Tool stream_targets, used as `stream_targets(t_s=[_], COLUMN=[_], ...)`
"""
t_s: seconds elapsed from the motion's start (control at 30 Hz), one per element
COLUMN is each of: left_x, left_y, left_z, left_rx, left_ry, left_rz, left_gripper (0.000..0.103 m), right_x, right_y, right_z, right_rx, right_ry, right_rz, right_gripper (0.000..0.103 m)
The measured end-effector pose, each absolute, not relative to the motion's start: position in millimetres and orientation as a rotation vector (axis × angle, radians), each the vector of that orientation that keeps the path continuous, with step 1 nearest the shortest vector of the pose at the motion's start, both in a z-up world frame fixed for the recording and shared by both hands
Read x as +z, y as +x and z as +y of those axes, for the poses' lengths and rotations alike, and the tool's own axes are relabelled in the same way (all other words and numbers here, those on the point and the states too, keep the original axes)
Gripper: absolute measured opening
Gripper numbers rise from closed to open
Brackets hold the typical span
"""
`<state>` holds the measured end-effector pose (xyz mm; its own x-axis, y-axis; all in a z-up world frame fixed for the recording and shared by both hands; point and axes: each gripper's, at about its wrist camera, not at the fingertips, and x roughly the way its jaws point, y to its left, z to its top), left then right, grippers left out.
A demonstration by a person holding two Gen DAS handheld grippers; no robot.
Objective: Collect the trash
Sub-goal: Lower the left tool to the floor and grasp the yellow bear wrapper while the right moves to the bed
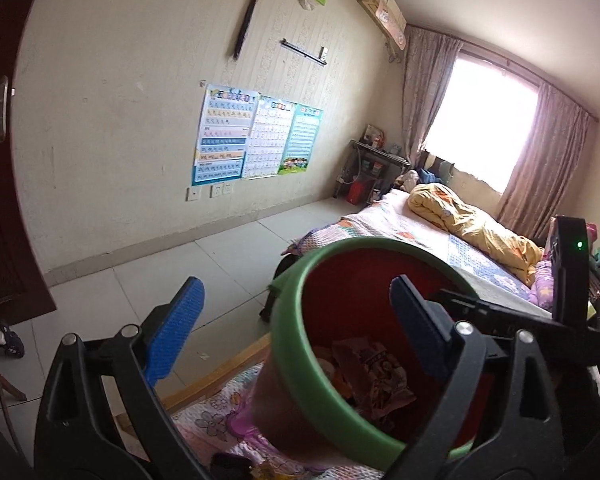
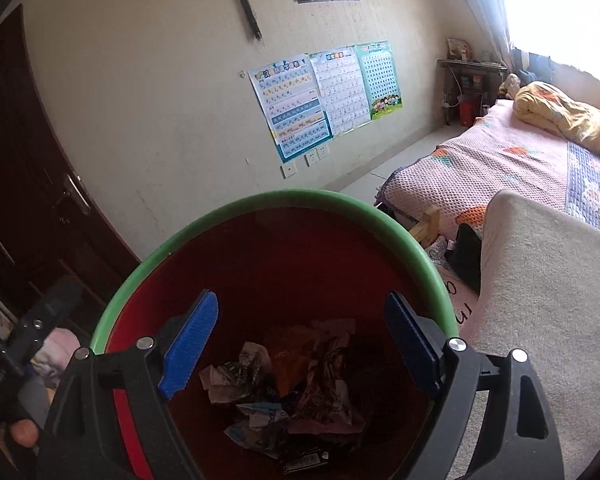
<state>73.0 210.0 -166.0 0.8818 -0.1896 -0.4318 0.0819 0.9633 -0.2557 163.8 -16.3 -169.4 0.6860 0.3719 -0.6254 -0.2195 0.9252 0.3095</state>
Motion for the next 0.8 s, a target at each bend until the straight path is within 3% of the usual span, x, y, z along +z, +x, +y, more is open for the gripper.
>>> stream_targets(t_s=[0.1,0.23,0.47,0.8], left_x=[-195.7,-278.7,-423.5,-584.3], left_y=[53.5,41.6,49.9,71.7], left_z=[230.1,244.4,199.8,155.6], left_rx=[-0.03,0.016,-0.15,-0.184], left_ry=[-0.2,-0.26,-0.292,-0.412], left_rz=[0.555,0.804,1.063,1.284], left_gripper=[0.093,0.093,0.091,0.071], right_x=[-164.0,-141.4,-124.3,-144.0], right_y=[162.2,145.3,98.0,52.0], right_z=[-23.6,-43.5,-80.5,-111.7], right_rx=[0.331,0.328,0.278,0.185], right_ry=[0.262,0.315,0.36,0.334], right_rz=[0.727,0.652,0.596,0.62], right_gripper=[0.083,0.083,0.085,0.085])
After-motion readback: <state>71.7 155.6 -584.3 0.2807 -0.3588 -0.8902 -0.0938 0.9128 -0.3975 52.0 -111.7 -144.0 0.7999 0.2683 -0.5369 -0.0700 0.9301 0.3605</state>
